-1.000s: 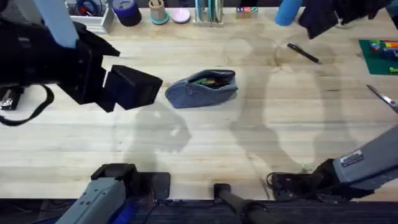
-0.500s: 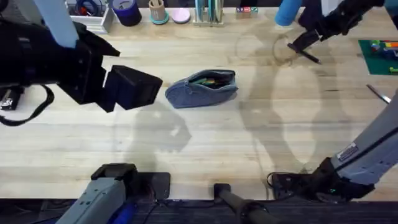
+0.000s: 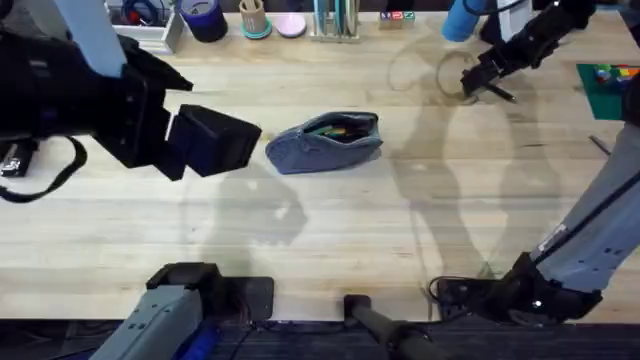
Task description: Unzip the bag, pick up the pens from the table one at a time and place them inside, then zip the bag closed.
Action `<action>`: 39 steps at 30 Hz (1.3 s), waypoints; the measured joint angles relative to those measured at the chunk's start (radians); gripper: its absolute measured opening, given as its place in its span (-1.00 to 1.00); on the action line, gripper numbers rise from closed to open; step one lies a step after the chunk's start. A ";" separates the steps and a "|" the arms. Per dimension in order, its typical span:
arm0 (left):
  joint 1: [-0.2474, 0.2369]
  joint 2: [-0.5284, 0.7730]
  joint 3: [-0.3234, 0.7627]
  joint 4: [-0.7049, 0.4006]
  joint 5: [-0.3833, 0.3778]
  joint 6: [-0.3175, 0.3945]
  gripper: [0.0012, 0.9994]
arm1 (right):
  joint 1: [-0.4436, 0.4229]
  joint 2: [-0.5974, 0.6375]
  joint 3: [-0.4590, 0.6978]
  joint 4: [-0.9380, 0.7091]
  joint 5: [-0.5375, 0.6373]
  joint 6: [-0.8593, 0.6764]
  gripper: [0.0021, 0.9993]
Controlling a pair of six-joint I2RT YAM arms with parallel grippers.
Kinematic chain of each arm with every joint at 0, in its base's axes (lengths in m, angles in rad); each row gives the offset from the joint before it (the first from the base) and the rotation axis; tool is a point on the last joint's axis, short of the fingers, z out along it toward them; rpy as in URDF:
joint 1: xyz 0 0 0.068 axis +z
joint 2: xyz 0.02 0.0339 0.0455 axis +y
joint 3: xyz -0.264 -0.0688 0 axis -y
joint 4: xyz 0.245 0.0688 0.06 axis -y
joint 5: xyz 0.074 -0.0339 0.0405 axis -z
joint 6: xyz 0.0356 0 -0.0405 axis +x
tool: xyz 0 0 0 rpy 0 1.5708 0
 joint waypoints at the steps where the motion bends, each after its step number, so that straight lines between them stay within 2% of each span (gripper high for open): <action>1: 0.000 0.000 0.000 0.000 0.000 0.000 0.99 | -0.001 0.002 0.002 0.000 -0.004 0.000 0.98; 5: 0.000 0.000 0.000 0.000 0.000 0.000 0.99 | -0.001 0.005 0.005 -0.005 -0.016 0.000 0.82; 8: 0.000 0.000 0.000 0.000 0.000 0.000 0.99 | -0.001 0.006 0.005 -0.009 -0.026 0.000 0.59; 9: 0.000 0.000 0.000 0.000 0.000 0.000 0.99 | 0.000 0.006 0.005 -0.008 -0.027 -0.001 0.43; 12: 0.000 0.000 0.000 0.000 0.000 0.000 0.99 | 0.003 0.008 0.005 -0.007 -0.033 -0.003 -0.23; 18: 0.000 0.000 0.000 0.000 0.000 0.000 0.99 | 0.003 0.008 0.008 -0.004 -0.033 -0.004 -0.90; 39: 0.000 0.000 0.000 0.000 -0.001 0.000 0.99 | 0.003 0.007 0.009 -0.015 -0.040 -0.004 -0.95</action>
